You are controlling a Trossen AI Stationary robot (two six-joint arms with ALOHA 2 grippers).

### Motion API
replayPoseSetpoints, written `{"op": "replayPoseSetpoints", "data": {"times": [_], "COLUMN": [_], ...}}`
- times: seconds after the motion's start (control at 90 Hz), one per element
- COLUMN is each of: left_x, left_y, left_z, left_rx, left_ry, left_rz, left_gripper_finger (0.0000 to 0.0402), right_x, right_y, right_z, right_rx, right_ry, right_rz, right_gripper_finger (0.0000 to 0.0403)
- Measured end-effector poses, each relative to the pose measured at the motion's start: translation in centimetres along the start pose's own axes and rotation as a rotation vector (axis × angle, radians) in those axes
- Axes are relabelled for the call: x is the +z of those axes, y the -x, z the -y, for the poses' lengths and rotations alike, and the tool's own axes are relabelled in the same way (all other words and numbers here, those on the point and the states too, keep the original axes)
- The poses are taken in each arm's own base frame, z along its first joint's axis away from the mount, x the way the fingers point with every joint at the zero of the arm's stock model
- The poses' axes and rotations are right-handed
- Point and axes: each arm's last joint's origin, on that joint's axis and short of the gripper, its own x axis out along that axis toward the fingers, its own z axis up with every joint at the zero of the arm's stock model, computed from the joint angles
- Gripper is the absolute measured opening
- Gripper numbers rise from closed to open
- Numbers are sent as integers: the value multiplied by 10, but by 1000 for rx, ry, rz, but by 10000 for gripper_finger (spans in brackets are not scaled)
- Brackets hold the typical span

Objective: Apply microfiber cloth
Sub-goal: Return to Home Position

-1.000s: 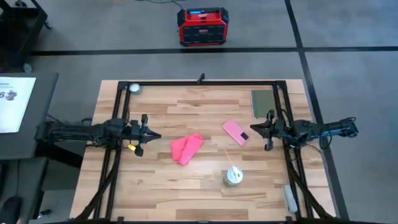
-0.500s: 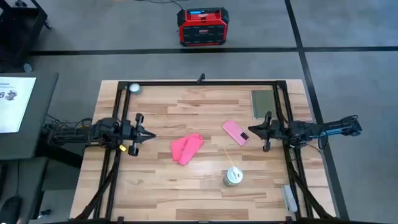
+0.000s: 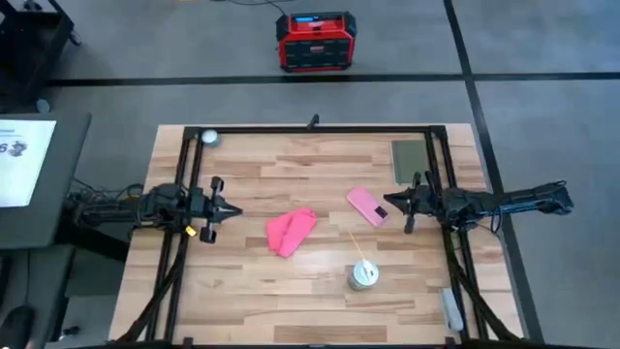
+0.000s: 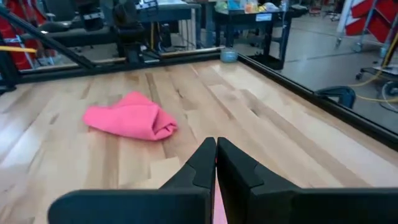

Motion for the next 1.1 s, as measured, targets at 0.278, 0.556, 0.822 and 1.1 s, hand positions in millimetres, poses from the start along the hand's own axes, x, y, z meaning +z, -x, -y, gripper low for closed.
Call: {"op": "replayPoseSetpoints", "data": {"times": [0.278,0.556,0.822,1.1], "left_x": [0,-1,-1,0], "left_y": [0,0,0,0], "left_z": [0,0,0,0], "left_rx": [0,-1,-1,-1], "left_ry": [12,13,13,13], "left_rz": [-3,-5,-6,-6], "left_gripper_finger": [0,0,0,0], "right_x": [3,4,6,11], "right_y": [0,0,0,1], "right_z": [0,0,0,0], "right_rx": [-6,-2,2,12], "right_ry": [-12,-87,-136,-156], "right_rz": [32,44,55,105], "right_gripper_finger": [0,0,0,0]}}
